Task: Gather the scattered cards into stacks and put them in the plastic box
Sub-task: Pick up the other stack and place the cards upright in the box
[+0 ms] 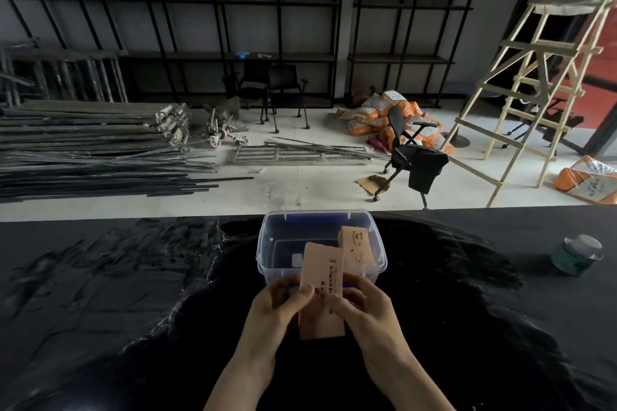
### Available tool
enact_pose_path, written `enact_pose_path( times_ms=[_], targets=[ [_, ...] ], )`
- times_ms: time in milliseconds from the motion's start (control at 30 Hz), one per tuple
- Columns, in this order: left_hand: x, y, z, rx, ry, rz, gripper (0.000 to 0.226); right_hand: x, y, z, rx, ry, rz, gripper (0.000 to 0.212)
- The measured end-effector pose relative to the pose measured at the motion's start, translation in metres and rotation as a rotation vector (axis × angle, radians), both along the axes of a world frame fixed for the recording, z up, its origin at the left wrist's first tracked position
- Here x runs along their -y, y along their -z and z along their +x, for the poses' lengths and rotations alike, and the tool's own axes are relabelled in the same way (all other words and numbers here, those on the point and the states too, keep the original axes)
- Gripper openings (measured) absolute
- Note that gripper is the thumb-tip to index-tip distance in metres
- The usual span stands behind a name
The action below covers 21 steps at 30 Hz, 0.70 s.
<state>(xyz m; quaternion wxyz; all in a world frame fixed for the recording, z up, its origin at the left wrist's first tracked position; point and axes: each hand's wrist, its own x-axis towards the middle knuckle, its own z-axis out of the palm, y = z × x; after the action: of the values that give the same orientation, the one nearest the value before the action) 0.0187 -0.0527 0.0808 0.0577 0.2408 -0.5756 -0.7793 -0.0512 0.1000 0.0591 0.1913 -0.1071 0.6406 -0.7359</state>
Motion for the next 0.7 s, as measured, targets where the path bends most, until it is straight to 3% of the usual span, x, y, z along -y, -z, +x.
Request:
enact_pose_path(
  times_ms=[100,200,267,333,467,700],
  targets=[
    [0.010,-0.005,-0.001,0.045,-0.024,-0.069,0.035,0.011,-0.002,-0.002,-0.084,-0.078,0.115,0.030],
    [0.019,-0.005,0.000,0.058,-0.146,-0.059,0.028,0.017,-0.005,-0.008,-0.350,0.046,0.325,0.042],
    [0.027,-0.005,0.001,0.074,-0.231,-0.020,0.025,0.016,-0.008,-0.019,-0.685,0.066,0.658,0.048],
    [0.034,-0.004,0.001,0.082,-0.272,0.011,0.026,0.017,-0.006,-0.029,-0.899,-0.106,0.963,0.060],
    [0.038,-0.005,0.000,0.076,-0.286,0.022,0.028,0.021,0.004,-0.035,-0.942,-0.314,1.194,0.073],
    [0.038,-0.011,-0.009,0.076,-0.284,-0.039,0.025,0.013,0.008,-0.011,-0.977,-0.314,1.229,0.072]
  ],
)
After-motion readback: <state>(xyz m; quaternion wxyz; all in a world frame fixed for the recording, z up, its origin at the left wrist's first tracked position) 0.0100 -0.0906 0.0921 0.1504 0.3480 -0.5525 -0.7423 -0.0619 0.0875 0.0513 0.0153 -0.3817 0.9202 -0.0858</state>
